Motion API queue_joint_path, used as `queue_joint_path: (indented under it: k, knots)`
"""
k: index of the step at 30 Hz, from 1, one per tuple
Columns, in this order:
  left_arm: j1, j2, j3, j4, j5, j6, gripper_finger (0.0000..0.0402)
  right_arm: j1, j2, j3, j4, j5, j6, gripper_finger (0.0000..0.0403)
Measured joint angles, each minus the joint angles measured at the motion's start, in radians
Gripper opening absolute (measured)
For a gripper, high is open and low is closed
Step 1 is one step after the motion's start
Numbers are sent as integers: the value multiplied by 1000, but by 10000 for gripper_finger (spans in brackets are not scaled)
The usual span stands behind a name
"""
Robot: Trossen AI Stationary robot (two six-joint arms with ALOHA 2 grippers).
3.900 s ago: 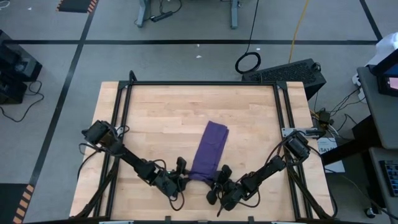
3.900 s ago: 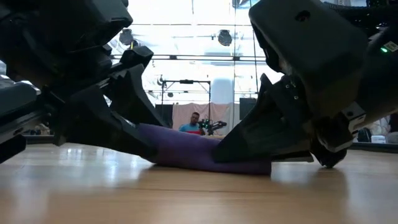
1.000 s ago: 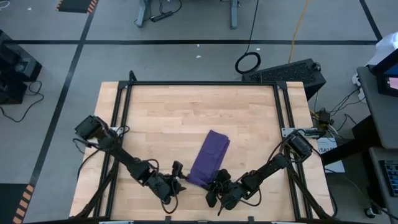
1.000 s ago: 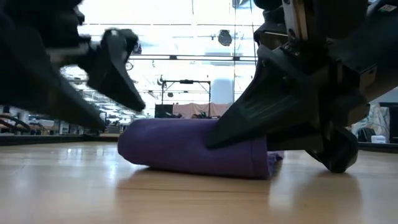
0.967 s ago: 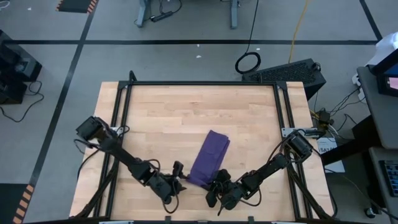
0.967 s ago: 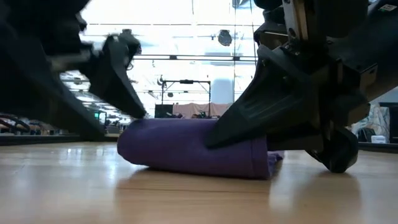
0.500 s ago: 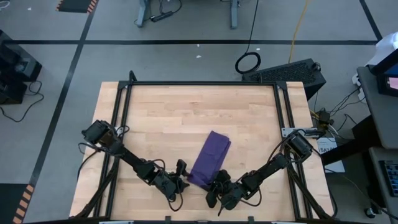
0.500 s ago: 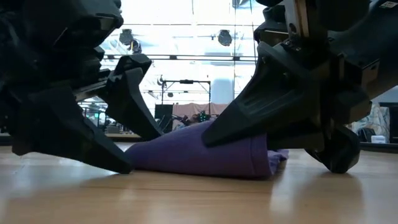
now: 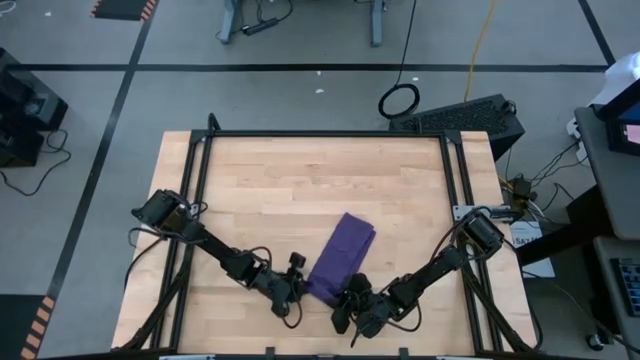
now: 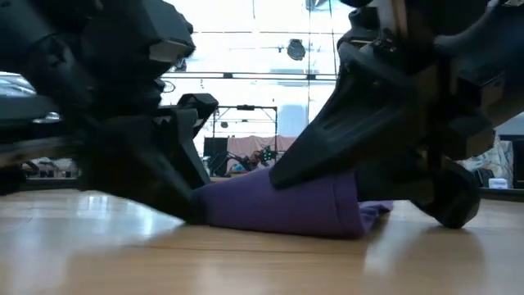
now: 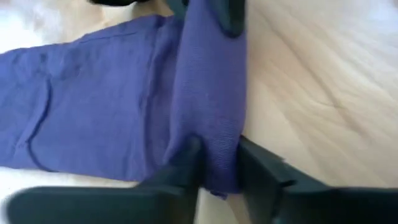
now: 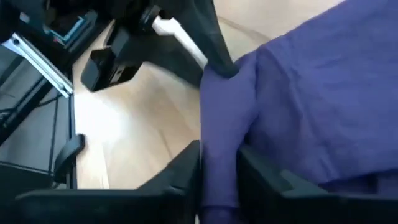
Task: Roll towel into tight, uniform cylinder
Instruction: Roll the purple towel on the table
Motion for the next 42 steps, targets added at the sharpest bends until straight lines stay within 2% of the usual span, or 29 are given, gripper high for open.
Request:
queue_joint_path:
  k: [3, 4, 7, 11, 15, 19, 24, 31, 36, 42]
  knots:
    - [11, 1, -1, 0, -13, -4, 27, 0, -38, -4, -53, -7, -13, 122]
    - [12, 1, -1, 0, -15, -4, 17, 3, -55, -4, -74, -6, -42, 135]
    - [13, 2, -1, -2, -18, -15, 23, 14, -102, -3, -127, 9, -148, 169]
    - [22, -4, -1, -14, 18, -74, 32, 49, -123, -3, -132, 77, -384, 195]
    - [39, -18, 0, -45, 91, -139, 21, 99, -124, -2, -85, 163, -584, 201]
    - [52, -33, 6, -78, 136, -165, 15, 147, -123, -1, -83, 190, -707, 196]
    - [56, -35, 36, -129, 187, -171, 14, 226, -123, 0, -124, 187, -752, 186]
    - [75, -35, 55, -150, 275, -265, 12, 311, -123, 0, -247, 196, -726, 166]
    - [98, -36, 55, -154, 315, -326, 12, 317, -123, 0, -327, 191, -664, 154]
    - [121, -36, 56, -158, 366, -367, 12, 286, -123, 0, -345, 198, -655, 163]
